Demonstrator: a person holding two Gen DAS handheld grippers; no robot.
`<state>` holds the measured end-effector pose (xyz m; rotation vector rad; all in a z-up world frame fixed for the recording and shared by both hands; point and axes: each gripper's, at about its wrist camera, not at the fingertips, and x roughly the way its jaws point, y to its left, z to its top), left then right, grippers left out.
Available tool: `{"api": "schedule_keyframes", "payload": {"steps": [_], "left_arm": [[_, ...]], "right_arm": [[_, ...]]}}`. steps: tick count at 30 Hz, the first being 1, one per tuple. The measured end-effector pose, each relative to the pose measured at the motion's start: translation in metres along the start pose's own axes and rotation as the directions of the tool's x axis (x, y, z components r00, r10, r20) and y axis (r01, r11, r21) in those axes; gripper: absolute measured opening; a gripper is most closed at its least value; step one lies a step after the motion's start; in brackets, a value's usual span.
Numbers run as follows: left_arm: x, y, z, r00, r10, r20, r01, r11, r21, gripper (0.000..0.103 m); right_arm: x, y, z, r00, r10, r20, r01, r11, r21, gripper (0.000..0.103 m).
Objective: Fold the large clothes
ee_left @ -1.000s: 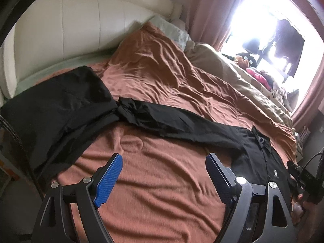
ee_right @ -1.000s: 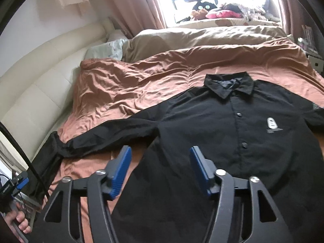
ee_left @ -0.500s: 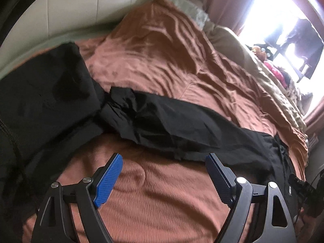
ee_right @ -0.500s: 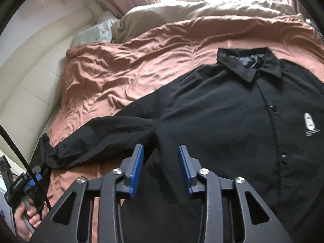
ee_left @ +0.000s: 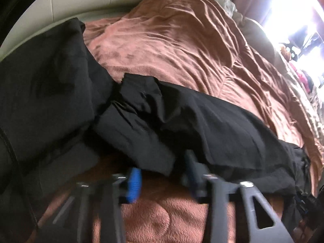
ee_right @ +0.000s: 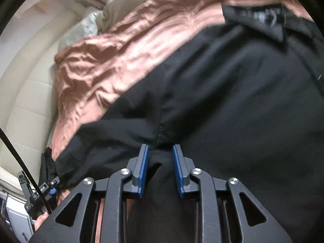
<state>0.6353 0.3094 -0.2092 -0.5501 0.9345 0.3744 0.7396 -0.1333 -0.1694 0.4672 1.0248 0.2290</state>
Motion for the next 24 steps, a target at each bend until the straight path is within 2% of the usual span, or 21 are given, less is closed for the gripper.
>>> {"api": "schedule_keyframes", "payload": {"steps": [2,3,6,8,13,15,17,22,24], "left_arm": [[-0.001,-0.004,0.003,1.000,-0.001,-0.004,0.001,1.000,0.008,0.007],[-0.005,-0.008,0.004,1.000,0.010,0.008,-0.010,1.000,0.020,0.005],[-0.023,-0.020,0.012,0.999,0.004,0.045,-0.005,0.999,0.034,0.003],[-0.046,-0.035,0.020,0.996,-0.029,0.087,0.025,0.998,0.053,0.003],[-0.108,-0.078,0.043,0.977,-0.106,0.185,0.083,0.988,0.131,0.002],[-0.131,-0.099,0.051,0.967,-0.144,0.211,0.110,0.980,0.165,0.002],[-0.151,-0.121,0.056,0.956,-0.172,0.237,0.126,0.972,0.200,0.002],[-0.201,-0.188,0.055,0.917,-0.295,0.269,0.201,0.923,0.328,0.002],[-0.219,-0.217,0.050,0.901,-0.335,0.276,0.217,0.898,0.382,0.002]], "right_arm": [[0.005,-0.004,0.002,1.000,0.000,-0.003,0.000,1.000,0.004,0.014],[0.004,-0.003,0.004,1.000,-0.001,-0.018,0.001,1.000,-0.002,0.014],[-0.003,-0.003,0.009,0.999,0.026,-0.044,-0.025,0.999,0.027,0.014],[-0.012,-0.005,0.012,0.997,0.059,-0.054,-0.055,0.996,0.071,0.014],[-0.053,-0.004,0.015,0.995,0.098,0.000,-0.097,0.992,0.080,0.016],[-0.074,-0.005,0.012,0.994,0.104,0.030,-0.106,0.992,0.075,0.024],[-0.092,-0.007,0.005,0.994,0.091,0.060,-0.095,0.993,0.067,0.039],[-0.149,-0.021,-0.009,0.982,0.085,0.168,-0.095,0.994,0.055,0.060],[-0.170,-0.034,-0.021,0.979,0.065,0.195,-0.079,0.995,0.065,0.061]]}}
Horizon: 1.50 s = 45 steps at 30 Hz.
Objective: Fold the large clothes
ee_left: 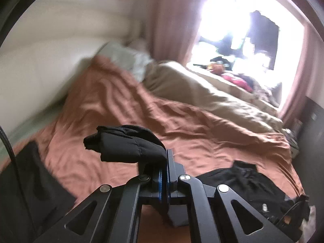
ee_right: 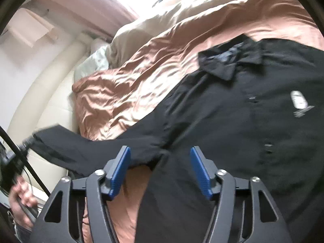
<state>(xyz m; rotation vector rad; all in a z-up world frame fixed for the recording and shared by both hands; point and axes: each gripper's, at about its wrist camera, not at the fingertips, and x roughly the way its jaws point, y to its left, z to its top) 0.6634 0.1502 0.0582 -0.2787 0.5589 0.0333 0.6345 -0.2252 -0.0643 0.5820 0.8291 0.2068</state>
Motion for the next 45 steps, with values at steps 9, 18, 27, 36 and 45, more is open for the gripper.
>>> {"api": "schedule_keyframes", "payload": {"steps": [9,18,27,36,45], "left_arm": [[-0.014,-0.125,0.024,0.986,-0.165,0.023,0.160,0.977,0.142,0.002],[-0.002,-0.220,0.013,0.960,-0.278,-0.031,0.278,0.930,0.239,0.002],[0.030,-0.297,-0.024,0.888,-0.428,-0.170,0.460,0.840,0.287,0.002],[0.065,-0.334,-0.081,0.818,-0.438,-0.374,0.556,0.770,0.314,0.083],[0.090,-0.246,-0.093,0.882,-0.304,-0.360,0.409,0.874,0.264,0.083]], "right_arm": [[-0.080,-0.062,-0.029,0.996,-0.072,0.058,0.065,0.992,0.111,0.061],[-0.116,-0.101,-0.019,0.988,-0.085,0.131,0.055,0.975,0.217,0.061],[-0.138,-0.137,-0.014,0.982,-0.086,0.170,0.024,0.942,0.333,0.061],[-0.152,-0.159,-0.015,0.978,-0.103,0.180,0.017,0.905,0.426,0.077],[-0.128,-0.181,-0.013,0.986,-0.041,0.163,-0.048,0.861,0.506,0.077]]}}
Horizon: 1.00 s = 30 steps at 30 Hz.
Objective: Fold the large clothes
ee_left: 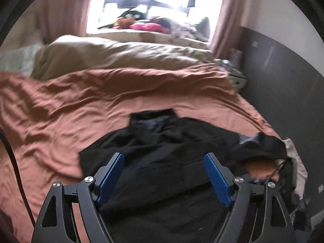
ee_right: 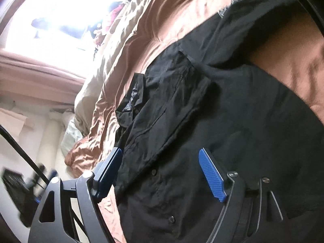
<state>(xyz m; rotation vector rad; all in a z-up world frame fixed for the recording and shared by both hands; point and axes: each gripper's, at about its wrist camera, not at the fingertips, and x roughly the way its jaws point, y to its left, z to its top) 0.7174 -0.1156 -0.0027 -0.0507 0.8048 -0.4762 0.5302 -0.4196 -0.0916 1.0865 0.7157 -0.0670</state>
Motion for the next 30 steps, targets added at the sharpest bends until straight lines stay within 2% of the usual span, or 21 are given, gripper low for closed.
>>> {"api": "schedule_keyframes", "payload": {"steps": [3,8,12,15,21,23,25,30], "left_arm": [[0.002,0.034,-0.021,0.999,0.038,-0.021,-0.039,0.997,-0.060,0.083],[0.006,0.075,-0.059,0.989,0.136,-0.064,-0.144,0.980,-0.137,0.082],[-0.004,0.089,-0.090,0.993,0.109,-0.054,-0.118,0.965,-0.234,0.082],[-0.013,0.087,-0.104,0.992,0.118,-0.044,-0.125,0.956,-0.264,0.082],[-0.023,0.083,-0.115,0.984,0.176,-0.021,-0.175,0.940,-0.294,0.082],[-0.022,0.084,-0.119,0.982,0.186,-0.019,-0.183,0.933,-0.309,0.082],[-0.017,0.082,-0.122,0.977,0.211,-0.020,-0.207,0.929,-0.307,0.082],[-0.001,0.073,-0.130,0.973,0.229,-0.018,-0.225,0.934,-0.279,0.082]], "right_arm": [[0.008,-0.010,0.004,1.000,0.019,0.001,-0.019,0.999,0.045,0.077],[0.006,-0.021,0.010,0.999,-0.009,0.044,0.005,0.996,0.087,0.077],[-0.003,-0.019,0.013,0.997,-0.032,0.067,0.028,0.998,0.053,0.077],[-0.024,-0.020,0.025,0.992,-0.048,0.116,0.048,0.999,0.008,0.077],[-0.072,-0.053,0.057,0.962,-0.117,0.246,0.117,0.993,0.015,0.077],[-0.086,-0.069,0.069,0.952,-0.122,0.280,0.118,0.993,0.031,0.072],[-0.101,-0.086,0.079,0.941,-0.113,0.318,0.101,0.993,0.054,0.072],[-0.127,-0.128,0.093,0.915,-0.127,0.384,0.090,0.989,0.114,0.068]]}}
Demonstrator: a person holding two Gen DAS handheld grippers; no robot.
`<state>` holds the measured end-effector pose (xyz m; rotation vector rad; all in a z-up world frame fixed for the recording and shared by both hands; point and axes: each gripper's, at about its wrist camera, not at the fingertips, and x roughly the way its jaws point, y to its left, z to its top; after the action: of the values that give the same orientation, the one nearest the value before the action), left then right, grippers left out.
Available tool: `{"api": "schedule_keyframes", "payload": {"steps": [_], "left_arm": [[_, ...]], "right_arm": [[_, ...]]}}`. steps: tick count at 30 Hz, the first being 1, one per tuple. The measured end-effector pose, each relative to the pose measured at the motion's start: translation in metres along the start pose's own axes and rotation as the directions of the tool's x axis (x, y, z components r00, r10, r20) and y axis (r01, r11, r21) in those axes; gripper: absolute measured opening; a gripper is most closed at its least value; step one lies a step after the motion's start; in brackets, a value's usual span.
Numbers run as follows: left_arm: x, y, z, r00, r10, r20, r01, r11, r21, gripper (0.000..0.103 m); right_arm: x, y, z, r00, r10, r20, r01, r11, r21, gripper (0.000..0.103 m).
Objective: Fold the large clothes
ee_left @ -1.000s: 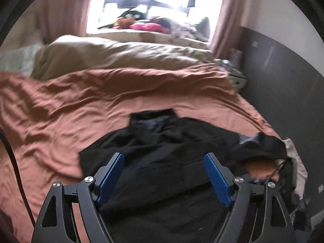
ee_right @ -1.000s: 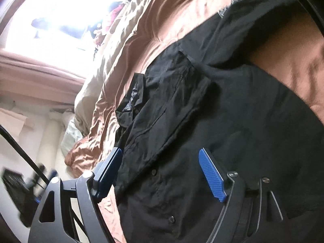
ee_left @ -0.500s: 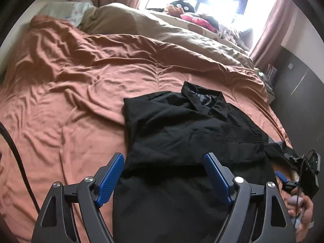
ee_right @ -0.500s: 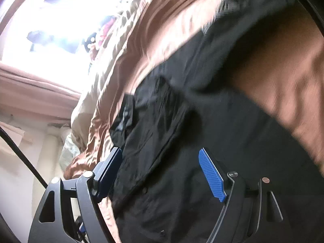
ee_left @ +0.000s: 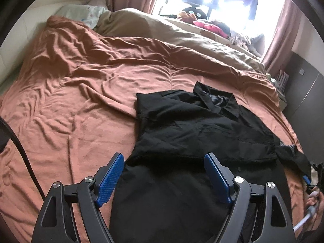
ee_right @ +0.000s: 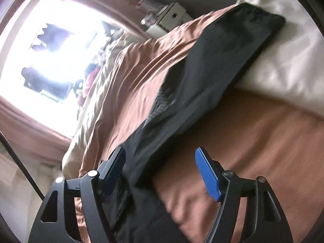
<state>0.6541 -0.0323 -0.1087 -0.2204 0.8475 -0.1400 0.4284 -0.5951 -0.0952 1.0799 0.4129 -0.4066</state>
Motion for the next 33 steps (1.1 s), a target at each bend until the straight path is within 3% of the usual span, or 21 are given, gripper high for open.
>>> {"api": "schedule_keyframes", "payload": {"steps": [5,10,12,14,15,16,17,24,33], "left_arm": [[0.015,-0.009,-0.010,1.000,-0.001,-0.027,0.002,1.000,0.027,0.083],[0.028,-0.008,-0.016,0.999,-0.019,-0.039,0.019,1.000,-0.012,0.083],[0.031,-0.008,-0.018,0.999,-0.023,-0.045,0.022,0.999,-0.023,0.082],[0.032,-0.005,-0.020,0.999,-0.017,-0.046,0.016,0.999,-0.030,0.082],[0.032,-0.005,-0.020,0.999,-0.015,-0.045,0.013,0.999,-0.034,0.082],[0.032,-0.002,-0.019,0.999,-0.015,-0.041,0.013,0.999,-0.044,0.082],[0.032,-0.001,-0.020,0.999,-0.017,-0.040,0.015,0.999,-0.051,0.082],[0.022,0.007,-0.019,0.999,-0.036,-0.023,0.034,0.995,-0.089,0.082],[0.014,0.014,-0.016,0.997,-0.072,-0.014,0.070,0.991,-0.115,0.082]], "right_arm": [[0.006,-0.028,0.011,0.999,-0.036,0.035,0.035,0.999,0.035,0.065],[0.021,-0.048,0.010,0.998,0.009,0.059,-0.016,0.993,0.116,0.065],[0.022,-0.062,0.010,0.996,-0.003,0.085,-0.010,0.988,0.156,0.054],[0.025,-0.067,0.009,0.995,-0.003,0.100,-0.013,0.986,0.166,0.030],[0.025,-0.068,0.007,0.994,0.020,0.107,-0.038,0.984,0.173,0.021],[0.024,-0.067,0.006,0.991,0.063,0.120,-0.083,0.982,0.169,0.005],[0.023,-0.063,0.004,0.989,0.075,0.128,-0.095,0.983,0.156,0.003],[0.002,-0.009,-0.016,0.972,0.139,0.188,-0.149,0.988,0.044,0.001],[-0.018,0.089,-0.070,0.915,0.382,0.129,-0.368,0.922,-0.121,0.001]]}}
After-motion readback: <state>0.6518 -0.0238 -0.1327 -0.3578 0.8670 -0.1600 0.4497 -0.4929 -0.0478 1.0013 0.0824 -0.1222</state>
